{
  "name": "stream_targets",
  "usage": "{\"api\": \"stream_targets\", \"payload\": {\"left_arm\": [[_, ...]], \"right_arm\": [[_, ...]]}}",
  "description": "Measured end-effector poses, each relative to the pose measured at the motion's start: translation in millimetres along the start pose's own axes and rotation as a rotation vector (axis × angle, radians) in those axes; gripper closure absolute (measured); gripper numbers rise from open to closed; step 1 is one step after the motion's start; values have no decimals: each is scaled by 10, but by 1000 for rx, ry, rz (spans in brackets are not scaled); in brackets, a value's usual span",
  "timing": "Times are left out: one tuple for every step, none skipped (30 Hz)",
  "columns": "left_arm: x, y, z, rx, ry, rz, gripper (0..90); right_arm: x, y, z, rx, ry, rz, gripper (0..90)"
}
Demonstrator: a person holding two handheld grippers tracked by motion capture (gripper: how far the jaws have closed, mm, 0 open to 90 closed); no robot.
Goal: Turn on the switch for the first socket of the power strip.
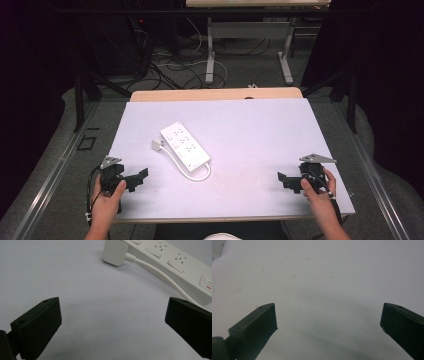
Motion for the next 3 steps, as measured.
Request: {"api": "stream_targets", "payload": {"left_arm": [[-1,0,0,0,0,0,5],[-1,0,0,0,0,0,4],[0,0,1,0,0,0,5]], "right_arm": [[-1,0,-3,-2,-1,0,2],[1,1,-2,-6,1,0,2],[0,3,-9,-1,0,-2,1]]}}
Point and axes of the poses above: each handheld gripper's, and its own axes: x roughly backward along the jaws, y roughly out of its top, z roughly to its left, the point moved 6 cm from there along -x, roughly forward along the jaws, and after that the axes turned 15 degrees about -y, right-handed, at the moved point
